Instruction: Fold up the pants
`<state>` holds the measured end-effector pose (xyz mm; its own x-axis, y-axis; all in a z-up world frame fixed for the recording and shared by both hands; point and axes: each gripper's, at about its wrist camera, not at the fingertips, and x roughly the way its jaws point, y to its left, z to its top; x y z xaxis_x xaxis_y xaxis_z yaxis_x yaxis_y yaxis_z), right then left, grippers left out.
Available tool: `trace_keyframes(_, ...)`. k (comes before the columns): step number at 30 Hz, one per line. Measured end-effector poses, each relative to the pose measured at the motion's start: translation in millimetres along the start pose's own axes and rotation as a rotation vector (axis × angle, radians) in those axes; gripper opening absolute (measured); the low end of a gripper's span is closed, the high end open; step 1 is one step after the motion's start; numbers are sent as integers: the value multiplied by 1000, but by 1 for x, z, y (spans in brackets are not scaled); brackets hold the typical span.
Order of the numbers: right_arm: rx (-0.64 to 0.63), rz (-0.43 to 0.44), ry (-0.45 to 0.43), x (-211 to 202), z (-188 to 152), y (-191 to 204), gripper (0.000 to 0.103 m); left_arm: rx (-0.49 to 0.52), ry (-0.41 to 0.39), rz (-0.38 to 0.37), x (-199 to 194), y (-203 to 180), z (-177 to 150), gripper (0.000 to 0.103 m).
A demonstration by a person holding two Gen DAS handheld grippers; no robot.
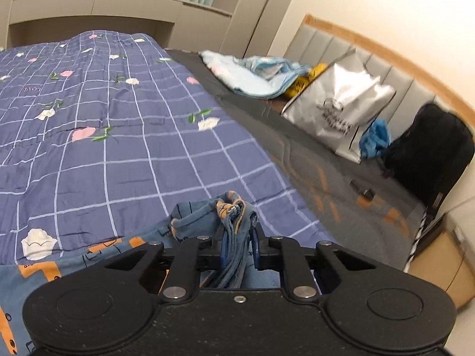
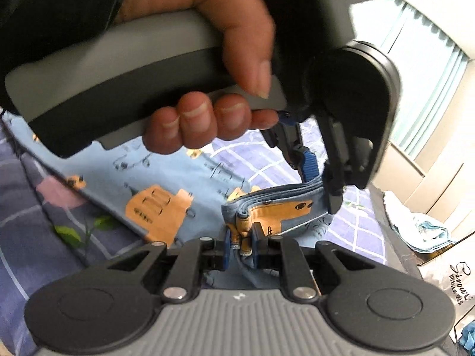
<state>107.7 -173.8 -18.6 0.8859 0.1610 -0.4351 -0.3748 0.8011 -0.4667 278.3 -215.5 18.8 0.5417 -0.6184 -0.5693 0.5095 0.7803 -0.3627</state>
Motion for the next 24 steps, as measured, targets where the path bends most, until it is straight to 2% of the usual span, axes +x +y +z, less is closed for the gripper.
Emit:
trace_keyframes(6, 41, -10, -84, -20, 18, -4, 16, -105, -84, -42, -38, 19, 9, 16)
trace_keyframes(12, 76, 81, -130, -30, 34, -2, 16, -215, -132, -9, -76, 49, -5, 16)
trace_keyframes(17, 71, 162, -113, -34, 38, 13, 16, -295, -148, 41, -94, 75, -32, 17)
trace_keyframes(24, 77, 235, -55, -24, 37, 35, 16, -376, -129, 108, -93, 109, -64, 17)
